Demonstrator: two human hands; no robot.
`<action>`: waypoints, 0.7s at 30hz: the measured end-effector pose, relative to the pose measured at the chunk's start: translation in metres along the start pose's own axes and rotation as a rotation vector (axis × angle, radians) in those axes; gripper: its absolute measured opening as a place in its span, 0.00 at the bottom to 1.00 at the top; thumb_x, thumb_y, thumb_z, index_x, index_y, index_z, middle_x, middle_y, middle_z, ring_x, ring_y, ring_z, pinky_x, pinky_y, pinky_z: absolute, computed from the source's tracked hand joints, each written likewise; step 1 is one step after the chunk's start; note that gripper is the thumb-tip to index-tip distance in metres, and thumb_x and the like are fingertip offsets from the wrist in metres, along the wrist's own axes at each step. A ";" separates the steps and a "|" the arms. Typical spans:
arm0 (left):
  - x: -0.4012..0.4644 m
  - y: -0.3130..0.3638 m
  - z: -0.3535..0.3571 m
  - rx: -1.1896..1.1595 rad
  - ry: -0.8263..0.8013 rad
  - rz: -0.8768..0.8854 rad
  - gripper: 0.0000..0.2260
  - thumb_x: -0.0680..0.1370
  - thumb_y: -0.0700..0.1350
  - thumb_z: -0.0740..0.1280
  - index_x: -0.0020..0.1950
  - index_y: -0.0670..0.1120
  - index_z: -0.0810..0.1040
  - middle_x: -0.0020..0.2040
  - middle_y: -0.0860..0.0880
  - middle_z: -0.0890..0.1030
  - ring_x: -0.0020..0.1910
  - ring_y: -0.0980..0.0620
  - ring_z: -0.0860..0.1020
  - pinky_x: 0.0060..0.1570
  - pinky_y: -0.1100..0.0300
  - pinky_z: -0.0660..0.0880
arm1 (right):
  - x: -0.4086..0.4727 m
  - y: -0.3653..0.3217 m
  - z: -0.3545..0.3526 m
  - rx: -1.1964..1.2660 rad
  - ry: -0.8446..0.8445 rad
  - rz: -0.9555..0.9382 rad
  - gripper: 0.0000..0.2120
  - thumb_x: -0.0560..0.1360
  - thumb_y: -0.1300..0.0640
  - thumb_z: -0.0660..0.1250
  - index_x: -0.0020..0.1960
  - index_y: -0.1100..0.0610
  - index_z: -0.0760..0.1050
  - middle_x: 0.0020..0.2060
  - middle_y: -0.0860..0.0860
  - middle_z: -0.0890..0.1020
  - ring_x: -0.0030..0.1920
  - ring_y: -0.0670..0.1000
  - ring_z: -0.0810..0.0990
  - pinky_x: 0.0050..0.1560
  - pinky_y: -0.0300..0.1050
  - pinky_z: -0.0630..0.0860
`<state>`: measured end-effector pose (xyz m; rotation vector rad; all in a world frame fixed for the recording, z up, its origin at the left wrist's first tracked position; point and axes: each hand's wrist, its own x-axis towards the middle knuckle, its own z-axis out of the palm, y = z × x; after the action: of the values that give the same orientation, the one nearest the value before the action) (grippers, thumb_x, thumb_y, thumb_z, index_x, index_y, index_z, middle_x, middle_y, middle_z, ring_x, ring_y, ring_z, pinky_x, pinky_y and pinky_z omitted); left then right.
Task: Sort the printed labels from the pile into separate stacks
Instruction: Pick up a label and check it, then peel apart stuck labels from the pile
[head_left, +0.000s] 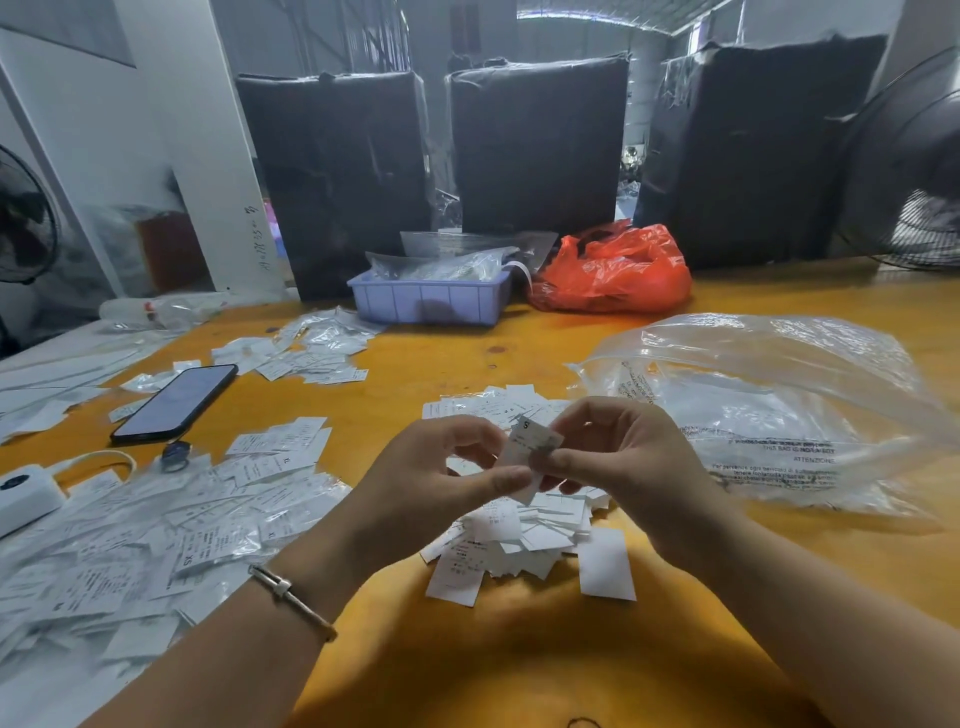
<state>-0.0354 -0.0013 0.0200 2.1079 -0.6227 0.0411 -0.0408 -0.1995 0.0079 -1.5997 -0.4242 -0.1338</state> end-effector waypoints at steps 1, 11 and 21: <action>0.000 0.000 0.000 -0.015 0.018 0.007 0.06 0.73 0.51 0.73 0.44 0.50 0.83 0.44 0.55 0.85 0.44 0.61 0.80 0.39 0.64 0.77 | 0.000 -0.001 -0.001 -0.057 -0.016 -0.028 0.08 0.67 0.63 0.75 0.44 0.64 0.79 0.36 0.57 0.85 0.36 0.54 0.84 0.35 0.41 0.78; -0.001 -0.006 -0.005 -0.049 0.132 -0.019 0.07 0.74 0.32 0.70 0.43 0.44 0.83 0.39 0.47 0.85 0.36 0.51 0.83 0.34 0.61 0.78 | 0.016 0.004 -0.067 -1.438 0.425 0.310 0.13 0.73 0.61 0.64 0.56 0.56 0.78 0.54 0.56 0.81 0.57 0.59 0.76 0.55 0.49 0.73; -0.002 -0.010 -0.005 -0.040 0.125 -0.052 0.07 0.73 0.37 0.72 0.42 0.49 0.85 0.39 0.49 0.86 0.38 0.51 0.83 0.39 0.55 0.79 | 0.027 0.022 -0.087 -1.468 0.436 0.386 0.07 0.74 0.60 0.65 0.46 0.51 0.80 0.48 0.49 0.82 0.54 0.54 0.78 0.56 0.48 0.65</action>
<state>-0.0315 0.0080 0.0149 2.0640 -0.4899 0.1291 0.0065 -0.2800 0.0031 -2.9398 0.4925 -0.5738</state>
